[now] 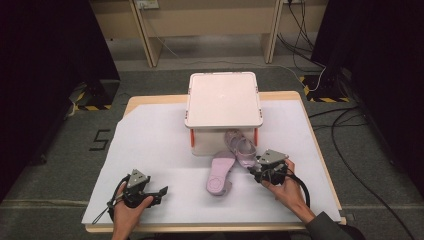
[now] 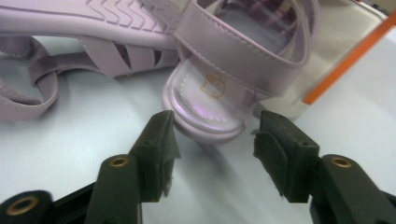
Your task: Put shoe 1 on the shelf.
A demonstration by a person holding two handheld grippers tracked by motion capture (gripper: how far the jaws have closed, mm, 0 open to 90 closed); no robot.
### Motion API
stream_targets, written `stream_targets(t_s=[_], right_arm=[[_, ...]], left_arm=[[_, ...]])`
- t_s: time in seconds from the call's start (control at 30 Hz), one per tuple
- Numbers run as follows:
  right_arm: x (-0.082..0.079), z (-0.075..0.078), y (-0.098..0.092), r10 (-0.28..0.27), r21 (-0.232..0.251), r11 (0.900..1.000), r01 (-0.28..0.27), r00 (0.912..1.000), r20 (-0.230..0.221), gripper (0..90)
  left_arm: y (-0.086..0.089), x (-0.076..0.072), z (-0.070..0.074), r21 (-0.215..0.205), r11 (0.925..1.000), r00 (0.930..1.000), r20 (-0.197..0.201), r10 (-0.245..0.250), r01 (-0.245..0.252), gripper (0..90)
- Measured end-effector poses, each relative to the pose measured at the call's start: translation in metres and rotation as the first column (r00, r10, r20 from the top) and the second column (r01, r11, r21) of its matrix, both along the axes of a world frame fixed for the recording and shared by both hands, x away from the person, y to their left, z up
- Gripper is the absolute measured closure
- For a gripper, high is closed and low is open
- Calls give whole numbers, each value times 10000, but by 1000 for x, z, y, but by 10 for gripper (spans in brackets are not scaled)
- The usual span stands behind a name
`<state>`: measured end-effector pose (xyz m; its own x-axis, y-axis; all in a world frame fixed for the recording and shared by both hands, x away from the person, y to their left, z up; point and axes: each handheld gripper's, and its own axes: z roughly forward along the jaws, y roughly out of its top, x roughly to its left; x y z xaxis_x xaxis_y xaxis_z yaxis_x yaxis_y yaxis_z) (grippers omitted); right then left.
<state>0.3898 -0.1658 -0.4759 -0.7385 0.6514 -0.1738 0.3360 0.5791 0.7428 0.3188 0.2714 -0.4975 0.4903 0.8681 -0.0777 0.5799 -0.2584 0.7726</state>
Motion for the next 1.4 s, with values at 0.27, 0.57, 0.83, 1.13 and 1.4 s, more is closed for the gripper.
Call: stream_targets(t_s=[0.27,0.57,0.83,1.13,1.4], right_arm=[[29,4,8,111,258,9996,-116,9998,194,604],[60,3,22,-158,363,9993,134,9976,678,595],[60,7,31,-37,823,9966,6,9993,378,600],[54,7,37,188,1027,9945,-199,9997,123,559],[43,10,26,332,949,9951,-267,9972,-669,412]], left_arm=[[-1,1,-2,64,10000,10000,-89,17,-16,181],[-1,1,-2,77,10000,9999,-107,7,-6,181],[-1,1,-1,32,10000,10000,-67,4,-4,180],[-1,1,-1,17,10000,10000,-59,-19,19,180],[-1,0,0,18,10000,10000,-48,-34,34,180]])
